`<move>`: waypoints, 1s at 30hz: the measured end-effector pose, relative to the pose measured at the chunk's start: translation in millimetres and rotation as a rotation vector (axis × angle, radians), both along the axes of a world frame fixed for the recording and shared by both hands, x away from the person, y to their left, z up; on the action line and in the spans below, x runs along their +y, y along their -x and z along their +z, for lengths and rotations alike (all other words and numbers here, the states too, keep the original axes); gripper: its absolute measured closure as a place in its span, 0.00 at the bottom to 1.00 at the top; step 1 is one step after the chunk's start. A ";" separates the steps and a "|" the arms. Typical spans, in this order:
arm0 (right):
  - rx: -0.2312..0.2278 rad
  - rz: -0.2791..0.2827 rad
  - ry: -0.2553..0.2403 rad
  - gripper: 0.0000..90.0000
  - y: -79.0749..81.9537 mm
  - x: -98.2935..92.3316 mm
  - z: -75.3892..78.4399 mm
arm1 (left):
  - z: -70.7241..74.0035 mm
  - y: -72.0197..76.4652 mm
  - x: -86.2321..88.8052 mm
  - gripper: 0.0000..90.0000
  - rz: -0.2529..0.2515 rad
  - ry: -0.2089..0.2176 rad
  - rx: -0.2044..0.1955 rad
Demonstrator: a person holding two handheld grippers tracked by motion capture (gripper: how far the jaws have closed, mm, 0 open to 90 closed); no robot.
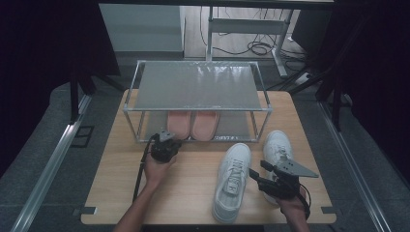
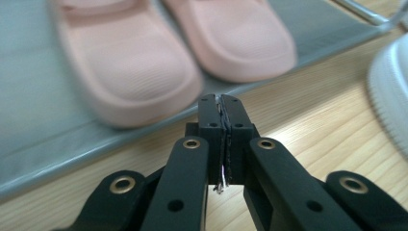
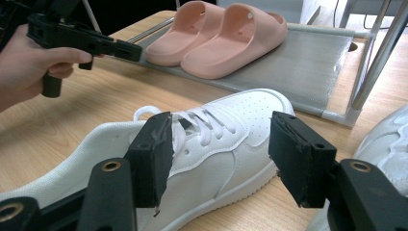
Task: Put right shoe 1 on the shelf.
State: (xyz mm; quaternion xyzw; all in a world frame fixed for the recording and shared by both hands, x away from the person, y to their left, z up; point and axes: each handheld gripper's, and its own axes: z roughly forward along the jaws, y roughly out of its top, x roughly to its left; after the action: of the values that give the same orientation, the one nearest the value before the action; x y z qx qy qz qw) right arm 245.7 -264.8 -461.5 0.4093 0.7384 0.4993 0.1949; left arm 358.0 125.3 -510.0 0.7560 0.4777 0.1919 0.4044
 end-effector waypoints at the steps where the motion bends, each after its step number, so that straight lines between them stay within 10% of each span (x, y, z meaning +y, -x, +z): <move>1: 0.001 0.000 0.000 0.47 -0.2 0.2 -0.3 | -0.6 0.4 3.8 0.99 0.006 -0.001 0.000; 11: 0.004 0.003 0.003 0.47 -0.7 1.8 -1.8 | -11.8 -11.4 32.9 0.99 0.100 -0.019 0.022; 30: 0.003 -0.007 -0.003 0.47 -0.7 -2.2 -1.0 | -20.6 -35.1 21.4 0.99 0.109 -0.026 0.052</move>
State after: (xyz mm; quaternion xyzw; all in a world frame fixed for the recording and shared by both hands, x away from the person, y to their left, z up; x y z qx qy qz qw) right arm 246.4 -267.1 -462.5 0.4129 0.7364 0.4993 0.1948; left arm 393.1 146.8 -530.6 0.7386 0.5260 0.2001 0.3711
